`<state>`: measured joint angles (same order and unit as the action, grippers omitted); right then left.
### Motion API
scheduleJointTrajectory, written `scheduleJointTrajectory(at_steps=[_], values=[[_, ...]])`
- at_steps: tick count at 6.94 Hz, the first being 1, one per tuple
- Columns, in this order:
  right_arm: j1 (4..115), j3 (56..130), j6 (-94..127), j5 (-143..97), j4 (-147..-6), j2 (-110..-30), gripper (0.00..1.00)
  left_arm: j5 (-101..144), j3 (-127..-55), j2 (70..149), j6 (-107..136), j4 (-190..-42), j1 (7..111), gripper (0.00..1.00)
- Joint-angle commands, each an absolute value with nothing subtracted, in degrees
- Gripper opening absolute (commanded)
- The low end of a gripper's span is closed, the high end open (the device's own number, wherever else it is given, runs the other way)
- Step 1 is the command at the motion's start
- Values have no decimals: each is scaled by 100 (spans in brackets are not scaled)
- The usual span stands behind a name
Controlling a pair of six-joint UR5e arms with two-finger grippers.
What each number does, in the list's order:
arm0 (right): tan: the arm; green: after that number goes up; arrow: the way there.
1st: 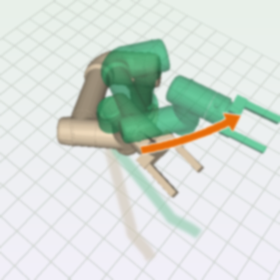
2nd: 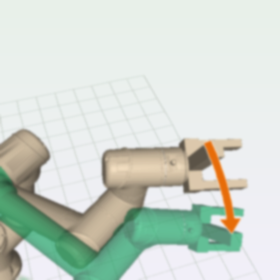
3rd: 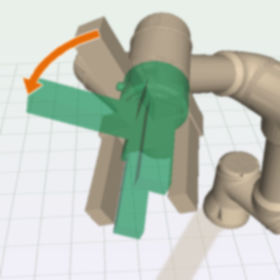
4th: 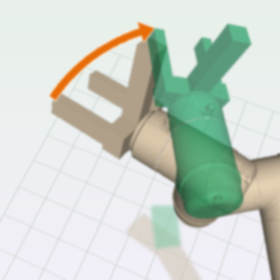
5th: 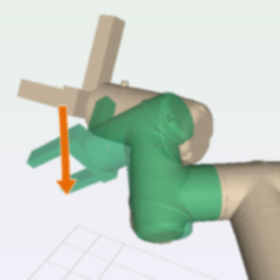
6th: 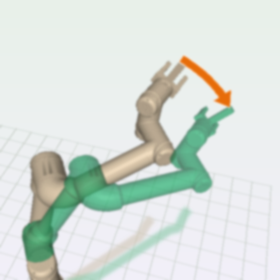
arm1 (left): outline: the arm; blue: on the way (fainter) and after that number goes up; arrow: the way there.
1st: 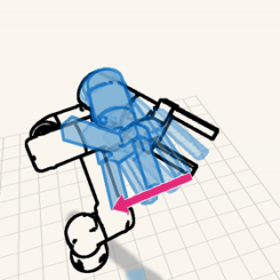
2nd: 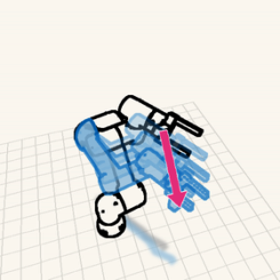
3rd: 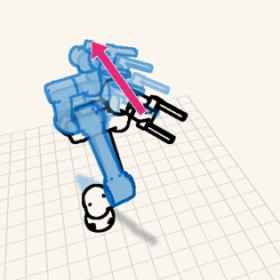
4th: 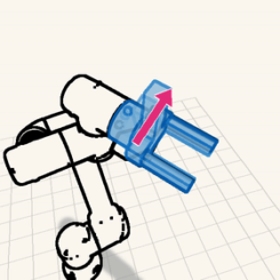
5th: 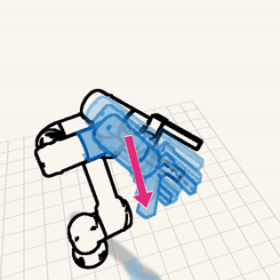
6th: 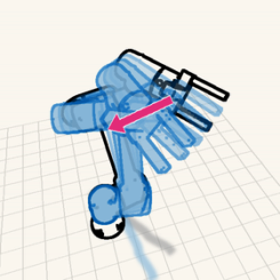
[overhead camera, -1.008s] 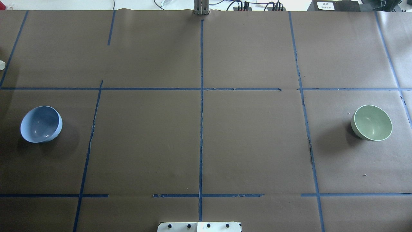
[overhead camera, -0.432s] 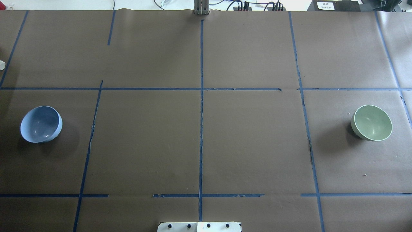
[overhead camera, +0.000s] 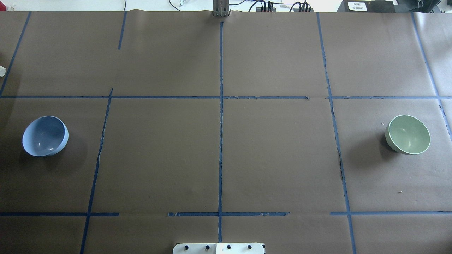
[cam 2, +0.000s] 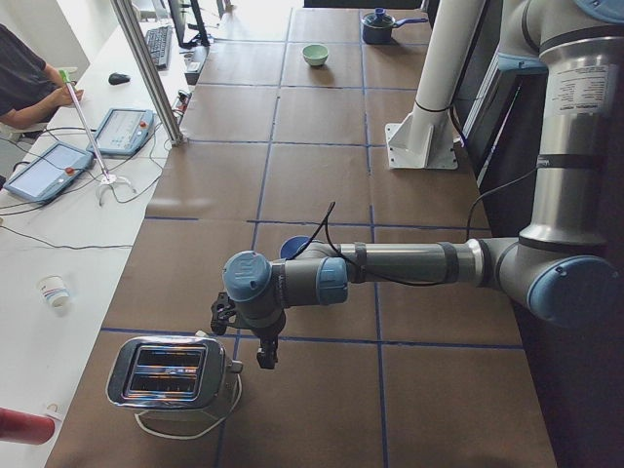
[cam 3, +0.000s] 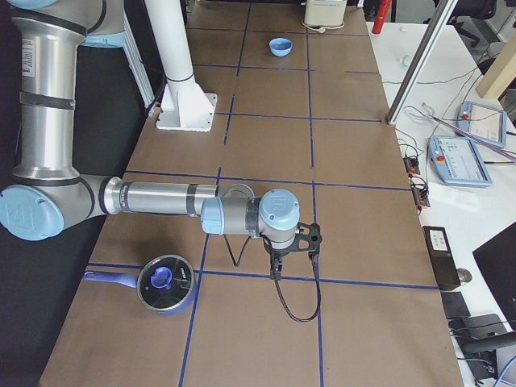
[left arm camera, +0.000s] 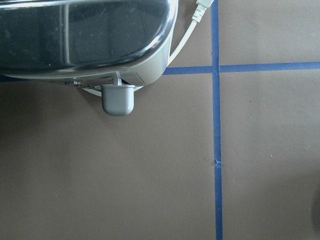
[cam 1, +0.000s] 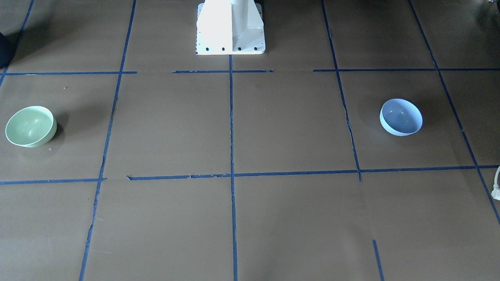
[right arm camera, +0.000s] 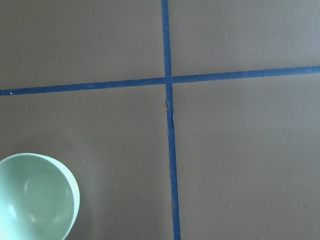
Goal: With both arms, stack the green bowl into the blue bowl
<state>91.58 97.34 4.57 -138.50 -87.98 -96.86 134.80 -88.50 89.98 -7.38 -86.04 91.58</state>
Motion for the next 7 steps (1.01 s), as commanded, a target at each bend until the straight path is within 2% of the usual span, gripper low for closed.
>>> scheduleJointTrajectory(at_steps=[1,7], values=[[9158,9738,457,-13852,-8798,-9686,100,13482,-8851,9009,-738,-8604,9158,100],[9149,9791,492,-14001,-8666,-9607,100,13544,-8877,8982,-668,-9141,9009,100]])
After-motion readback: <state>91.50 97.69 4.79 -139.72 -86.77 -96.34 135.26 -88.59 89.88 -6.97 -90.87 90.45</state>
